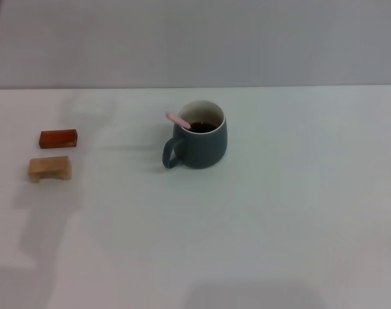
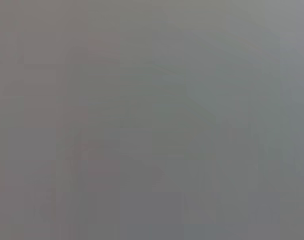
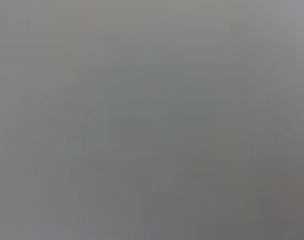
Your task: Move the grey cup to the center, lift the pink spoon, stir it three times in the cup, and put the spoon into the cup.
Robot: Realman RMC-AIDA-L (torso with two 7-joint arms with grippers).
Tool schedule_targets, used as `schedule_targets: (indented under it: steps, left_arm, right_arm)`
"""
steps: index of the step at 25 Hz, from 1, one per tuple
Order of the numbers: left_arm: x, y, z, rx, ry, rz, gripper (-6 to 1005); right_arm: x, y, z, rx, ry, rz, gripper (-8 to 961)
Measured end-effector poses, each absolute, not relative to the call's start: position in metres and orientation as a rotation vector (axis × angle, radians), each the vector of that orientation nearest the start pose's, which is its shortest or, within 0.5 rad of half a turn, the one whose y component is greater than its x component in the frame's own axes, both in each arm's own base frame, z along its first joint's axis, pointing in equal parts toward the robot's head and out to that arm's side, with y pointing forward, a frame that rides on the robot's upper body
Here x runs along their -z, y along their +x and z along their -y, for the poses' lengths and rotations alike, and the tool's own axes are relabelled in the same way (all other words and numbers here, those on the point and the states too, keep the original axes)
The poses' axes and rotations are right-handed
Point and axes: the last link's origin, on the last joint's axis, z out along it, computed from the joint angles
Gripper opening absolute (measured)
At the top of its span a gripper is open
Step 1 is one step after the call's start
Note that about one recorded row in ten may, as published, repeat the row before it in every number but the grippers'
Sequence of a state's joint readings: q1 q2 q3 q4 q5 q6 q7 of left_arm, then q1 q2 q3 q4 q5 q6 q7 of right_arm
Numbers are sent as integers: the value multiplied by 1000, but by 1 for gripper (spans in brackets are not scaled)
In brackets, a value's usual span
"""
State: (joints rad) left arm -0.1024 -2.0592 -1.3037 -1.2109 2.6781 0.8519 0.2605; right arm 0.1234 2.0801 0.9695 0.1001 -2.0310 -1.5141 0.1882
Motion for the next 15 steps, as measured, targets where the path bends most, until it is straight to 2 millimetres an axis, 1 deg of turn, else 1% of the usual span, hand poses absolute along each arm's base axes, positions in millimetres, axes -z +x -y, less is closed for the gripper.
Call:
schedule_targets:
  steps: [2, 3, 4, 5, 6, 7, 8, 9, 10, 12, 14, 15]
  left_arm:
    - [-78, -213, -337, 877, -1328, 191, 794]
    - [-76, -230, -334, 850, -1324, 226, 794]
    - [-72, -261, -326, 806, -1305, 275, 794]
    - [-70, -276, -321, 789, -1292, 301, 794]
    - [-70, -276, -321, 789, -1292, 301, 794]
    - [-67, -300, -314, 777, -1273, 365, 795]
    - [-64, -314, -311, 774, -1266, 420, 795]
    - [-63, -322, -310, 776, -1266, 453, 795]
    - [-63, -322, -310, 776, -1266, 453, 795]
    - [-58, -337, -306, 777, -1267, 517, 795]
    - [-54, -344, -303, 757, -1273, 514, 795]
    - [-54, -344, -303, 757, -1273, 514, 795]
  right_arm:
    - [-66, 412, -195, -628, -1015, -533, 817]
    - [-67, 411, -194, -632, -1013, -521, 817]
    - [-68, 409, -193, -641, -1009, -504, 817]
    - [-69, 408, -193, -644, -1007, -498, 817]
    - [-70, 408, -193, -647, -1006, -491, 817]
    - [-71, 407, -193, -649, -1005, -486, 817]
    - [-72, 406, -193, -651, -1005, -477, 817]
    - [-73, 406, -193, -651, -1007, -467, 818]
    - [-73, 406, -193, -651, -1007, -467, 818]
    - [-74, 405, -193, -652, -1008, -452, 818]
    - [-76, 403, -194, -653, -1011, -435, 818]
    - [-76, 403, -194, -653, -1011, -435, 818]
